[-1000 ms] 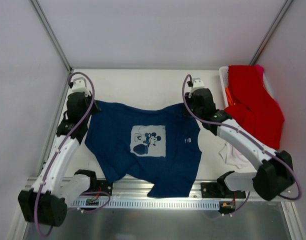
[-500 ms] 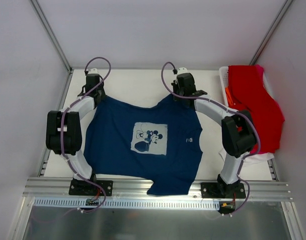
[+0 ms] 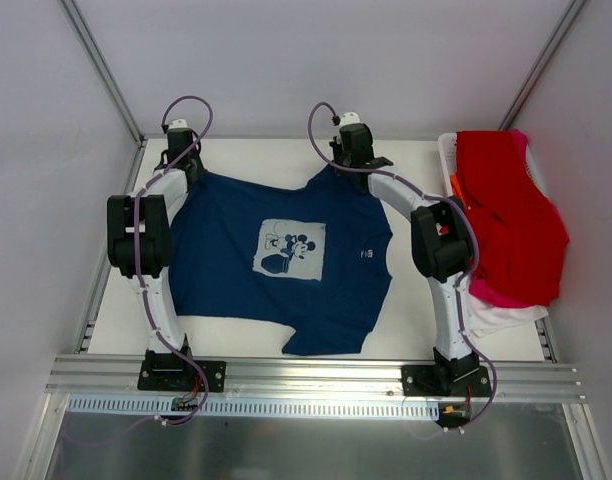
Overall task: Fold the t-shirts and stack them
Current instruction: Flatten out the tshirt
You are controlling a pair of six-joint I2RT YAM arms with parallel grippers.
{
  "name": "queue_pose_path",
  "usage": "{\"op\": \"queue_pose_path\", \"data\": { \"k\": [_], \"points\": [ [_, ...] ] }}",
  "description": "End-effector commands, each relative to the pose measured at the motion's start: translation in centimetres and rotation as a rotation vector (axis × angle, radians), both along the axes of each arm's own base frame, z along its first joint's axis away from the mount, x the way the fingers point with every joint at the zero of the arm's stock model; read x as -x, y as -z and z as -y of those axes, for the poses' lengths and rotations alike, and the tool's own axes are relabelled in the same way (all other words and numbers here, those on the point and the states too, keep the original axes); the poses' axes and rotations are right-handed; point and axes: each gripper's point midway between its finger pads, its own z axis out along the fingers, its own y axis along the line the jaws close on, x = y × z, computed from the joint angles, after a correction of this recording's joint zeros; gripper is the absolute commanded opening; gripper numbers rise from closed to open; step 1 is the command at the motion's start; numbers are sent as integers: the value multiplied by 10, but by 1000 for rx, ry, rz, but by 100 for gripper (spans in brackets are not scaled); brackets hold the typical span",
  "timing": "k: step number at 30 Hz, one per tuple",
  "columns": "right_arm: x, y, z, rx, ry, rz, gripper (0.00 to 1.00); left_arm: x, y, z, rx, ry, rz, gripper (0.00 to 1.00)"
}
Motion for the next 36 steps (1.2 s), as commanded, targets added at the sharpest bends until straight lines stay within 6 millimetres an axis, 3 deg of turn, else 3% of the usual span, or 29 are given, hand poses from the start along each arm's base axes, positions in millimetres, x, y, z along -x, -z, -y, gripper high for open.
{"op": "queue_pose_path", "data": {
  "k": [1, 2, 3, 4, 5, 7, 8, 10, 11, 12, 13, 14, 15, 17, 18, 19, 20, 21, 22, 24, 25, 26, 27, 30, 31, 32, 33, 34, 36],
  "points": [
    [-32, -16, -13, -34, 10, 83, 15, -15, -11, -22, -15, -62, 40, 0],
    [-37, -17, -16, -46, 14, 93, 35, -19, -14, -25, -7, -70, 53, 0],
    [-42, -17, -18, -60, 27, 102, 64, -20, -8, -26, 4, -75, 44, 0],
    [-50, -29, -23, -101, 54, 128, 99, -23, -11, -32, 21, -96, 57, 9],
    [-54, -22, -23, -100, 68, 123, 99, -23, -11, -35, 31, -110, 60, 31],
    [-55, -35, -35, -103, 59, 155, 100, -19, -16, -50, 35, -190, 65, 85],
    [-55, -49, -32, -65, 73, 196, 99, -15, -23, -60, 30, -231, 75, 99],
    [-44, -71, -43, -9, 65, 257, 100, -6, -54, -73, 21, -304, 132, 99],
    [-40, -75, -35, 37, 110, 291, 99, 0, -61, -75, 18, -320, 146, 99],
    [-25, -107, -43, 58, 95, 350, 100, 5, -89, -74, 27, -333, 200, 99],
    [-13, -100, -42, 89, 95, 341, 99, 10, -95, -73, 33, -335, 208, 99],
    [-4, -111, -39, 95, 116, 366, 100, 13, -107, -70, 38, -326, 230, 99],
    [15, -143, -44, 68, 110, 407, 99, 20, -132, -66, 40, -318, 273, 99],
    [37, -152, -36, 71, 144, 415, 99, 35, -140, -61, 24, -319, 270, 99],
    [61, -157, -32, 55, 148, 407, 99, 46, -160, -53, 24, -306, 304, 99],
    [73, -158, -26, 48, 165, 397, 99, 57, -151, -51, 21, -306, 280, 99],
    [89, -134, -17, 87, 169, 337, 99, 68, -148, -47, 30, -304, 259, 99],
    [104, -130, -17, 72, 156, 312, 100, 82, -162, -44, 58, -306, 290, 99],
    [120, -146, -11, -11, 173, 308, 99, 96, -143, -40, 72, -304, 246, 99],
    [150, -111, -4, -18, 133, 203, 99, 121, -147, -31, 124, -295, 242, 99],
    [160, -107, -3, -46, 122, 180, 99, 136, -126, -26, 140, -297, 196, 99],
    [177, -105, 7, -72, 138, 134, 99, 147, -132, -21, 172, -292, 209, 99],
    [191, -85, 15, -72, 155, 82, 99, 163, -109, -15, 212, -308, 146, 97],
    [225, -71, 33, -123, 207, -8, 99, 193, -93, 8, 362, -307, 112, 95],
    [242, -48, 41, -112, 209, -66, 99, 210, -65, 15, 390, -312, 54, 93],
    [253, -55, 41, -190, 218, -75, 100, 219, -65, 21, 420, -306, 64, 92],
    [262, -50, 43, -214, 212, -94, 99, 226, -57, 27, 448, -315, 53, 92],
    [278, -31, 49, -204, 202, -142, 100, 240, -35, 34, 460, -313, 4, 90],
    [296, -34, 57, -266, 224, -151, 100, 251, -27, 45, 497, -296, -11, 88]
  ]
}}
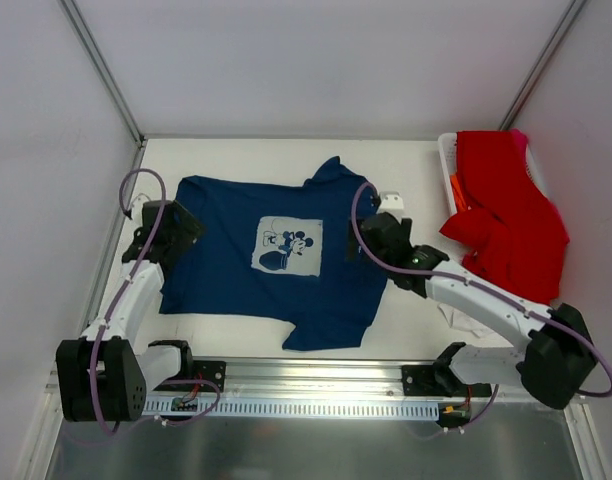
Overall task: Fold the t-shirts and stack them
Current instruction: Flatten out the tshirt, then grap the side of the flattened tshirt closest away from the robot with both arms
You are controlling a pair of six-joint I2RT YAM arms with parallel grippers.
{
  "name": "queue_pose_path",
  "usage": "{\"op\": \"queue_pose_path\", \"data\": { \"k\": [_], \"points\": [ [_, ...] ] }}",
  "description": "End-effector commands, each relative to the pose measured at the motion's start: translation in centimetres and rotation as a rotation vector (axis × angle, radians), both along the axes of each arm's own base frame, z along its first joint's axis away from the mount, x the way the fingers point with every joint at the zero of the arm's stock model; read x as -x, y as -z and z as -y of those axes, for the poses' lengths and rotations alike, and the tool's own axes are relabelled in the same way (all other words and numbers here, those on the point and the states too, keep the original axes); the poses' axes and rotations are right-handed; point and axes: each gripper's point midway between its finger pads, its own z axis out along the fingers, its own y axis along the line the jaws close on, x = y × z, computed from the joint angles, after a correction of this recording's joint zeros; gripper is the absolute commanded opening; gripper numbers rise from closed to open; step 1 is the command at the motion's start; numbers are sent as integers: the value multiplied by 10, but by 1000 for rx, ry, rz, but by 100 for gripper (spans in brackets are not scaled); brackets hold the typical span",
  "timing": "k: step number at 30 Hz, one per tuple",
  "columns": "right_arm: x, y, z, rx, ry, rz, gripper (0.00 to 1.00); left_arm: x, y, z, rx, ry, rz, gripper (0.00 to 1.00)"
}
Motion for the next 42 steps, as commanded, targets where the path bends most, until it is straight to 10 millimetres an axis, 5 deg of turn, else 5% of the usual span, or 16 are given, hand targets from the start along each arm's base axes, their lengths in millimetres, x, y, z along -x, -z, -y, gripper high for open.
{"op": "queue_pose_path", "data": {
  "k": [1, 7, 10, 18, 23, 31, 39, 42],
  "points": [
    [46, 15, 18, -124, 79, -102, 100, 25, 21, 31, 155, 24, -32, 87],
    [99, 33, 57, -189, 244, -156, 99, 50, 44, 59, 147, 124, -111, 82],
    [122, 43, 60, -217, 271, -199, 99, 58, 51, 67, 141, 156, -129, 81],
    [173, 72, 21, -197, 178, -299, 100, 72, 51, 73, 129, 207, -114, 73],
    [197, 88, -27, -274, 80, -345, 99, 88, 58, 60, 78, 172, -153, 58],
    [210, 103, -63, -244, 55, -369, 100, 100, 72, 46, 16, 135, -191, 58],
    [208, 118, -64, -202, 63, -362, 99, 103, 76, 44, 5, 138, -199, 57],
    [208, 118, -63, -200, 60, -355, 87, 103, 76, 43, 3, 134, -199, 57]
  ]
}}
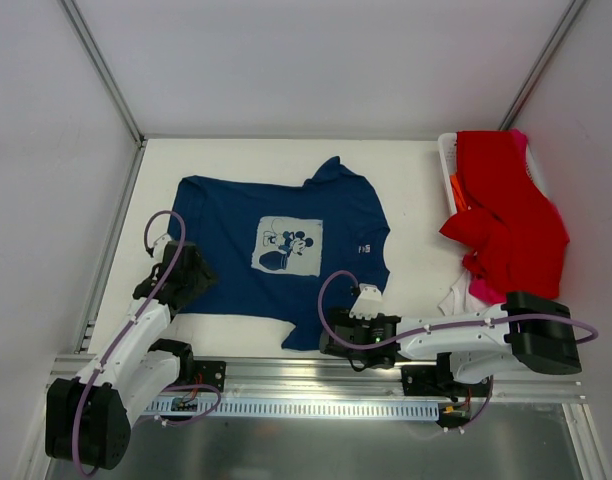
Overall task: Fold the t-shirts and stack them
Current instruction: Grap the side of the flattened tshirt closest away from the robot with both arms
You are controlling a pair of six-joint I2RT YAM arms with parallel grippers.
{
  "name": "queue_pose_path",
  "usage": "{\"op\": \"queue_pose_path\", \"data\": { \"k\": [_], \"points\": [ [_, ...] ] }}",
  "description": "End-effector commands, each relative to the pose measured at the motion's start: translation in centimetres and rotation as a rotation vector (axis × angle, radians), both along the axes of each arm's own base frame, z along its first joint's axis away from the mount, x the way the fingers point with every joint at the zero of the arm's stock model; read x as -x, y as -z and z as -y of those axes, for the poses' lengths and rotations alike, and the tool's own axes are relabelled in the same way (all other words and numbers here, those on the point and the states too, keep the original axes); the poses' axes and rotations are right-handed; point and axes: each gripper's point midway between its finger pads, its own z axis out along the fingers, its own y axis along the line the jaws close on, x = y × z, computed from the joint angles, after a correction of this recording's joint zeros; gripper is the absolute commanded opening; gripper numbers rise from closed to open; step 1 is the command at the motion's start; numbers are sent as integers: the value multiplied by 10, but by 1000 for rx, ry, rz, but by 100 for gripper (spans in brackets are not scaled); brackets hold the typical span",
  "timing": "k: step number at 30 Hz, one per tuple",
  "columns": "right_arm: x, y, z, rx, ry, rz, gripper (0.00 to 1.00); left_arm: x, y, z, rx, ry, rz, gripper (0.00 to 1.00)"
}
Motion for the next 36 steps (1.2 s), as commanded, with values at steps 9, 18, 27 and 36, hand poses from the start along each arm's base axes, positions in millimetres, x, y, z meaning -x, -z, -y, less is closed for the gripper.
{"op": "queue_pose_path", "data": {
  "k": [9, 18, 27, 36],
  "points": [
    [-2, -7, -6, -19, 25, 13, 0, 3, 0, -3, -22, 3, 5, 55],
    [-13, -30, 26, 92, 70, 98, 0, 24, -17, -12, -52, -70, -36, 50],
    [-63, -54, 59, 78, 135, 195, 0, 38, -11, 8, -53, -3, -151, 57],
    [-83, -53, 64, 112, 100, 202, 1, 60, -2, 16, -78, 9, -305, 53]
  ]
}}
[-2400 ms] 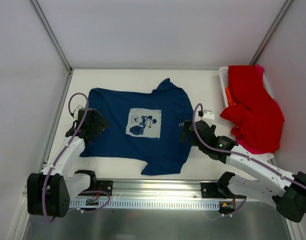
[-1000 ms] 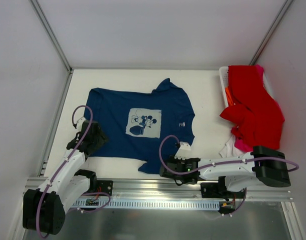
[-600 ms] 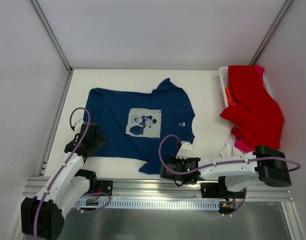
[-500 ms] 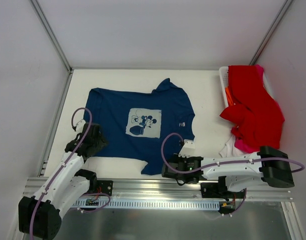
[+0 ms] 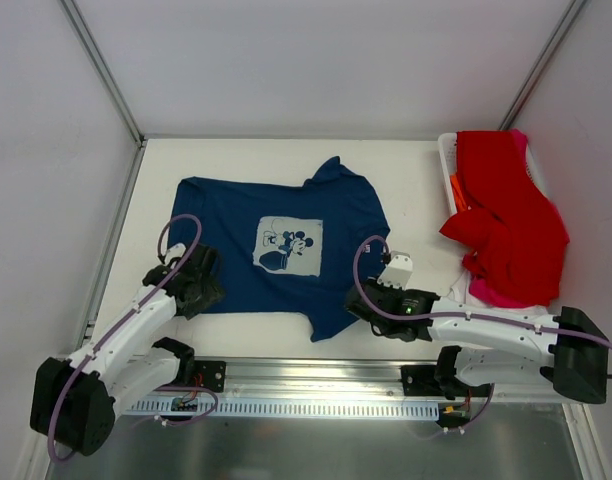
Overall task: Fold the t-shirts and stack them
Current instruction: Grap the side of the flattened tshirt closest away from the robot with both arms
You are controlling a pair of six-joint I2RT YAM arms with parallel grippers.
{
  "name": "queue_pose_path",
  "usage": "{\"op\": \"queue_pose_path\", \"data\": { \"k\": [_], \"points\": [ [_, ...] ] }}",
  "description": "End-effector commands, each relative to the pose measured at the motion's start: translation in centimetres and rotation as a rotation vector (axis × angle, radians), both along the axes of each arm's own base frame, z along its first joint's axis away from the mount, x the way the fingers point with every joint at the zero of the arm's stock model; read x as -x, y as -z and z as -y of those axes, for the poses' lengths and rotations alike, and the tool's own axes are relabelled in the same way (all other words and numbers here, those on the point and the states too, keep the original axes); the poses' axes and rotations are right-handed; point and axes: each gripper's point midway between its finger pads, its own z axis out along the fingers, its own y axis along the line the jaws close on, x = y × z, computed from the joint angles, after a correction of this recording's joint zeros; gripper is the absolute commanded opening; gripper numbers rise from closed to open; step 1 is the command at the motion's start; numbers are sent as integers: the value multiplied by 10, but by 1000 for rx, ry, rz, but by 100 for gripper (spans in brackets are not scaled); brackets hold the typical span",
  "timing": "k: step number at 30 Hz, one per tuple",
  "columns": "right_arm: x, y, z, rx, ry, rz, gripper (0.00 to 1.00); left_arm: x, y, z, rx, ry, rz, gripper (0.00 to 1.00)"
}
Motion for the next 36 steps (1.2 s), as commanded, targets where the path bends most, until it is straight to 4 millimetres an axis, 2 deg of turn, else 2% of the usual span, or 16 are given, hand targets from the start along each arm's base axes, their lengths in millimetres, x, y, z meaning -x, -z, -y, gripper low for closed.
{"op": "queue_pose_path", "data": {
  "k": [1, 3, 8, 14, 24, 30, 36],
  "points": [
    [-6, 1, -1, 38, -54, 21, 0, 6, -5, 2, -22, -30, -74, 53],
    [-10, 5, -8, 38, -69, 19, 0, 15, -4, 2, -57, -28, -128, 50],
    [-20, 12, -27, 21, -107, 9, 0, 25, -9, -18, -216, -76, -178, 49],
    [-27, 32, -35, -12, -140, -54, 1, 29, 9, -27, -320, -148, -274, 50],
    [-29, 42, -23, -14, -142, -74, 0, 16, 24, -14, -346, -217, -236, 44],
    [-25, 48, -20, -8, -141, -93, 1, 2, 6, 1, -282, -192, -88, 41],
    [-23, 51, -20, -5, -139, -105, 0, 10, 6, 0, -234, -211, -53, 40]
  ]
}}
